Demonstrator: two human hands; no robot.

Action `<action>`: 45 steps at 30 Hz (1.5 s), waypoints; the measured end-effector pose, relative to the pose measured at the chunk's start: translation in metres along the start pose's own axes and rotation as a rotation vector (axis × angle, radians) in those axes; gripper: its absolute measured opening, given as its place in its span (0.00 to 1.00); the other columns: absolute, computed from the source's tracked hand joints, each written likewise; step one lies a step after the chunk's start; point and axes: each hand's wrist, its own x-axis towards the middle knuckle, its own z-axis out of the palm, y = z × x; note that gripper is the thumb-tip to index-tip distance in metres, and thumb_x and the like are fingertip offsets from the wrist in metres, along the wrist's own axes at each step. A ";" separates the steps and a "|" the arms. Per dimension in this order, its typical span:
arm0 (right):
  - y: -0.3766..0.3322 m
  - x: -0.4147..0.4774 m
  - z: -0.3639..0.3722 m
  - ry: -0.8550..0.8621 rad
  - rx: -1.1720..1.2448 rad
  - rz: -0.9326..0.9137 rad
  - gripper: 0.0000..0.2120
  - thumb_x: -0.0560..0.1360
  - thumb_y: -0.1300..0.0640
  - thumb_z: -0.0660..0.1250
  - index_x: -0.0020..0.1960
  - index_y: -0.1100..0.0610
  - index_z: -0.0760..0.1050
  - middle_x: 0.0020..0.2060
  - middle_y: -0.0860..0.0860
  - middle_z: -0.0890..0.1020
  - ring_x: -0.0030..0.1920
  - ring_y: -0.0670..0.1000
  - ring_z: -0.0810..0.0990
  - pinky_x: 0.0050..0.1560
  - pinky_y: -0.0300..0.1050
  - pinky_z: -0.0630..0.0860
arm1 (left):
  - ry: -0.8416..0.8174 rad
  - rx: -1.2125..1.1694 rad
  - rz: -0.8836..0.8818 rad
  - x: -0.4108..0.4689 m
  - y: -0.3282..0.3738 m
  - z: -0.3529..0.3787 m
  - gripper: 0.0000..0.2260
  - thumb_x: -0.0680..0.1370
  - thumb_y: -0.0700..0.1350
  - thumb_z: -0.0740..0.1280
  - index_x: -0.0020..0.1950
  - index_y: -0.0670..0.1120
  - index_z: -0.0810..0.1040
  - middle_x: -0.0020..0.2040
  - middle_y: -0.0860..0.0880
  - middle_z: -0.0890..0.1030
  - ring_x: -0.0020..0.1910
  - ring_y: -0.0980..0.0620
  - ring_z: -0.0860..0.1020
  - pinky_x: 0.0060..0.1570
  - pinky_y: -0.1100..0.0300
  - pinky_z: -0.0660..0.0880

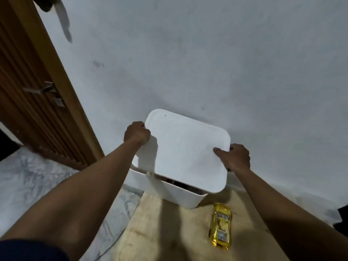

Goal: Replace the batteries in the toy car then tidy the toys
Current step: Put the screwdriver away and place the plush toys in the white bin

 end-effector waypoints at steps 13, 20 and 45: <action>0.001 -0.006 0.051 -0.054 -0.156 0.106 0.24 0.63 0.39 0.76 0.48 0.57 0.79 0.43 0.52 0.83 0.43 0.56 0.83 0.41 0.46 0.79 | -0.186 0.006 -0.054 0.028 -0.065 0.016 0.07 0.77 0.40 0.61 0.43 0.50 0.74 0.52 0.43 0.78 0.51 0.41 0.76 0.55 0.52 0.76; 0.006 -0.008 0.059 -0.059 -0.141 0.119 0.23 0.65 0.39 0.75 0.47 0.56 0.79 0.43 0.52 0.83 0.43 0.56 0.83 0.42 0.46 0.78 | -0.226 0.024 -0.081 0.040 -0.070 0.024 0.15 0.77 0.40 0.60 0.59 0.42 0.81 0.58 0.41 0.80 0.57 0.39 0.77 0.58 0.51 0.76; 0.015 -0.029 0.090 0.079 -0.235 0.003 0.31 0.80 0.41 0.60 0.77 0.53 0.57 0.62 0.57 0.67 0.56 0.64 0.78 0.56 0.54 0.75 | -0.303 -0.316 -0.035 0.058 -0.105 0.059 0.17 0.80 0.47 0.58 0.65 0.56 0.78 0.58 0.50 0.81 0.57 0.47 0.77 0.56 0.56 0.72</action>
